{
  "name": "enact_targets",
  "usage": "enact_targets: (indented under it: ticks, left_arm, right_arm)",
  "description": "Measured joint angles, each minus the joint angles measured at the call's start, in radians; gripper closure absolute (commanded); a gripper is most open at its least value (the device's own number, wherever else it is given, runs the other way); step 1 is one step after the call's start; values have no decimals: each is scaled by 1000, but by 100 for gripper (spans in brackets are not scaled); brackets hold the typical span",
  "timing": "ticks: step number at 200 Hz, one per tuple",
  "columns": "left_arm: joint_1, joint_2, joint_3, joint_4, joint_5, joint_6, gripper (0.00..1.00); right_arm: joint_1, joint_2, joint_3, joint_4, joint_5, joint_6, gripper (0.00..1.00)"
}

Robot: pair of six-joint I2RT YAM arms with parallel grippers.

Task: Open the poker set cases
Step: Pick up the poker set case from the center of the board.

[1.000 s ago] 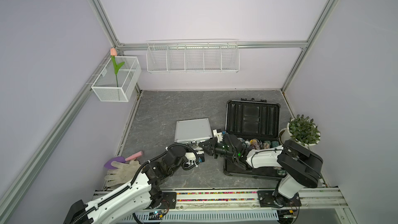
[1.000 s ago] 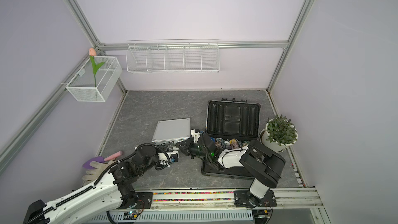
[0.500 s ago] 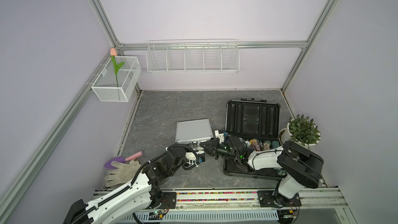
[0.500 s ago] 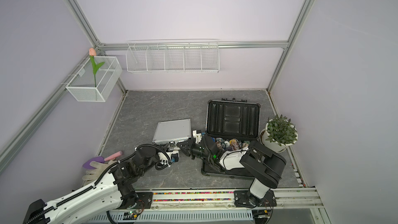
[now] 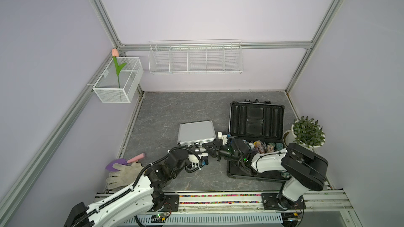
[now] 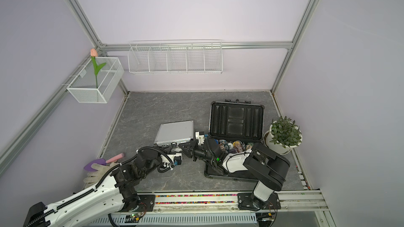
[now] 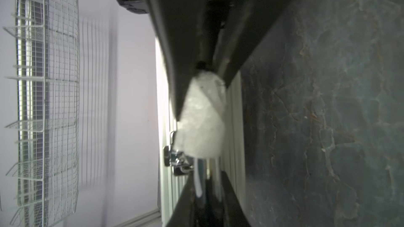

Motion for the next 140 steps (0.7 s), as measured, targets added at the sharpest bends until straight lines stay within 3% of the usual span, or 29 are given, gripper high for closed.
enact_targets:
  ticks: [6,35,43,59,68,119,140]
  left_arm:
    - [0,0,0,2,0,6,100]
    - [0,-6,-1,1,8,14,100]
    - [0,-7,-1,0,13,14,100]
    - [1,-14,0,0,17,-5,100]
    - [6,-22,0,-10,16,-20,100]
    - [10,-76,0,-68,18,-48,100]
    - [11,-106,0,-79,18,-47,100]
  right_arm:
    - [0,0,0,-1,1,3,93]
    - [2,0,-10,8,3,4,87]
    - [3,-2,-13,10,4,4,80]
    - [6,-7,-23,9,0,-12,57]
    - [8,-20,-35,6,-3,-26,51]
    - [13,-160,-55,-116,-7,-134,46]
    - [12,-259,-55,-245,5,-244,45]
